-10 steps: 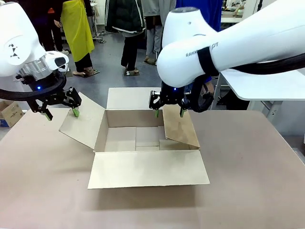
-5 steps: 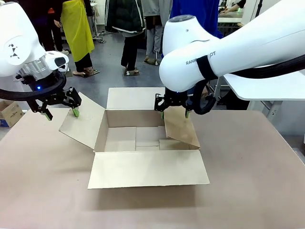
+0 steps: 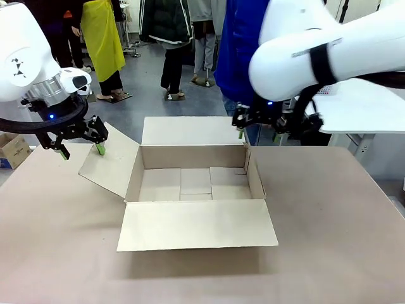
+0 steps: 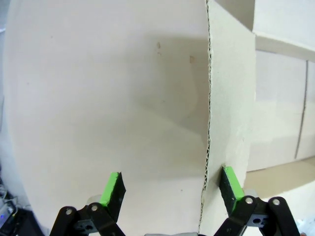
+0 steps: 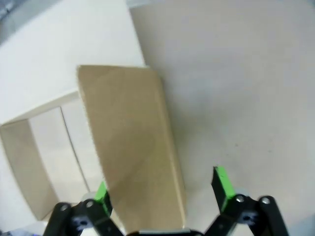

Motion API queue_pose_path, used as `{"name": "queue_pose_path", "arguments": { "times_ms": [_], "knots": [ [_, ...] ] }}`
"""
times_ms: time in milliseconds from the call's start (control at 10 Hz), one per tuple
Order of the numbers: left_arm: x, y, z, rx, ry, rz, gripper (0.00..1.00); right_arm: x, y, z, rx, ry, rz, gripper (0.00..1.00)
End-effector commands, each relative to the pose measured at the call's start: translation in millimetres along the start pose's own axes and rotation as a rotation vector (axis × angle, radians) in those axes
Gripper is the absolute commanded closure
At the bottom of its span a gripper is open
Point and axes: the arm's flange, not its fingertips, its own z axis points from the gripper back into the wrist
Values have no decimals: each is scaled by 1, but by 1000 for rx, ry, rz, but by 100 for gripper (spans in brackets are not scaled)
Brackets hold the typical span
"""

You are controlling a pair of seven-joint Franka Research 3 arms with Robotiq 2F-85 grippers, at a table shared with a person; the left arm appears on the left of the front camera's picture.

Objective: Pack the gift set into the box.
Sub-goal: Place both hands on the side flaps of the Package Box and spread them outward.

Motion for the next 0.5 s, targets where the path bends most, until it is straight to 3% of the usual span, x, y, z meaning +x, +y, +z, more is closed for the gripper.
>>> {"name": "queue_pose_path", "arguments": {
  "times_ms": [0,300,400],
  "knots": [
    [0,0,1,20,-8,13,0,0,-65,-11,153,52,-18,0],
    [0,0,1,20,-8,13,0,8,-140,-45,373,77,-71,0],
    [0,0,1,20,-8,13,0,8,-145,-65,462,96,-35,0]
  ]
}}
